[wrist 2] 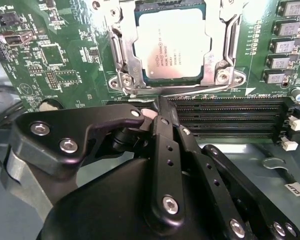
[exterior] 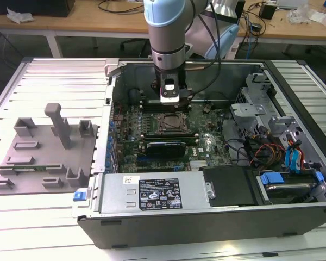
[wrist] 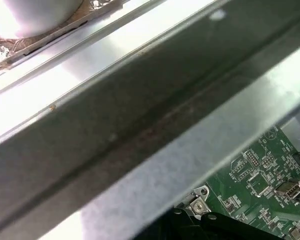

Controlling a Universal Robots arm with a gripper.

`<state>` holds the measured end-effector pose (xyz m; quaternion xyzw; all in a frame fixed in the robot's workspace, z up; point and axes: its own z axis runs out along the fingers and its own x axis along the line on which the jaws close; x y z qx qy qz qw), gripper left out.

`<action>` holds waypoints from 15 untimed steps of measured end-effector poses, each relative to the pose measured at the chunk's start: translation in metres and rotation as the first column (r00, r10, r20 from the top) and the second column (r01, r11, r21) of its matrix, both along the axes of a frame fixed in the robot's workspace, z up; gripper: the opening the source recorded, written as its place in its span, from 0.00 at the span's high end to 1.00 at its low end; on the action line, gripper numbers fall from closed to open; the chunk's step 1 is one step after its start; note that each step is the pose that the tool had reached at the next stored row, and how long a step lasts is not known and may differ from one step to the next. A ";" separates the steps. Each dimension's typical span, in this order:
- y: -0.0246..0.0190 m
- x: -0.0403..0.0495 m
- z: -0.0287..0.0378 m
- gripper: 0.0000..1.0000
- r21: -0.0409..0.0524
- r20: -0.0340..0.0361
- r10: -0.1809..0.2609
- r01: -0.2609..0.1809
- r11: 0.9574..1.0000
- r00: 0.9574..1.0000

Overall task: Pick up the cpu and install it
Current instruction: 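Install the first cpu locking lever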

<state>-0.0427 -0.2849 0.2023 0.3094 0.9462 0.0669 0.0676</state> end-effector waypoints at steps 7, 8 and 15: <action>0.0001 0.0001 -0.0031 0.89 -0.001 0.000 -0.035 0.035 0.999 0.999; 0.0000 0.0000 -0.0030 0.89 -0.001 0.000 -0.039 0.039 0.999 0.999; 0.0006 0.0000 0.0073 0.89 -0.001 0.000 -0.053 0.053 0.999 0.999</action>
